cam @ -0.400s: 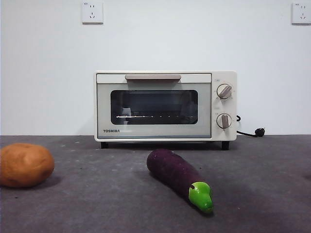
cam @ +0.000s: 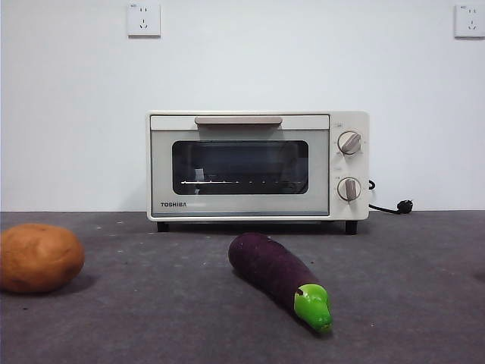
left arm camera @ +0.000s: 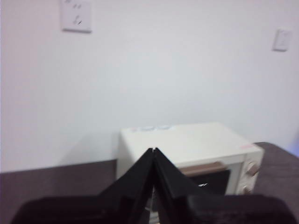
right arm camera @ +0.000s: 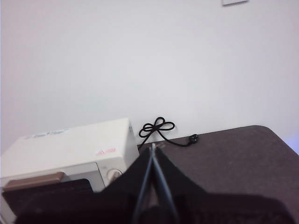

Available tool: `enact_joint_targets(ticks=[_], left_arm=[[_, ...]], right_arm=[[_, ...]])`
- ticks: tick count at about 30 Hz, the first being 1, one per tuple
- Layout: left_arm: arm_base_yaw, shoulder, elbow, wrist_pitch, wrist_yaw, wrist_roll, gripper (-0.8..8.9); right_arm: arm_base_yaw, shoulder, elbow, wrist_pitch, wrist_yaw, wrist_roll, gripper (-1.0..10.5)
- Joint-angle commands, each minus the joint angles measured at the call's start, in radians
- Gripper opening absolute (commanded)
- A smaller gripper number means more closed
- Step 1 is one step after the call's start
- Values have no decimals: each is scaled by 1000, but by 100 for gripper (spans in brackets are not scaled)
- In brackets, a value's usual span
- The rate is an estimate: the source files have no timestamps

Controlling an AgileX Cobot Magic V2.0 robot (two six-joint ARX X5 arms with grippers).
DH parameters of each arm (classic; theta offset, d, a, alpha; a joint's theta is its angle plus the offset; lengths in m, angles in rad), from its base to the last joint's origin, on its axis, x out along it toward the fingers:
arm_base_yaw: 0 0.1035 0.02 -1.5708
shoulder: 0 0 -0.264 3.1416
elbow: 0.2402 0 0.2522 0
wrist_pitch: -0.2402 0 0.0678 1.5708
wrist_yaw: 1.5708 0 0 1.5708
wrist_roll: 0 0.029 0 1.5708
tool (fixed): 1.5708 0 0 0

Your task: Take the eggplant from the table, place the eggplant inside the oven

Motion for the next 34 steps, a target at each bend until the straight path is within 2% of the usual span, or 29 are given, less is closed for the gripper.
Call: enact_joint_targets(ticks=[1, 7, 18, 22, 24, 28, 34], left_arm=[[-32, 47, 90, -26, 5, -3, -5], [-101, 161, 282, -98, 7, -2, -5], [-188, 349, 610, -214, 7, 40, -5], [-208, 408, 714, -259, 7, 54, -5], [-217, 426, 748, -278, 7, 54, -5], [-230, 453, 797, -315, 7, 66, -5], [-244, 454, 798, -331, 7, 84, -5]], right_arm=[[5, 71, 113, -25, -22, -11, -8], [5, 197, 319, -68, -80, -5, -8], [6, 352, 636, -174, -107, -1, -8], [6, 408, 750, -240, -150, 35, -8], [6, 433, 801, -267, -182, 57, -8], [6, 492, 917, -361, -216, 56, -8], [6, 529, 974, -404, -310, 81, -8]])
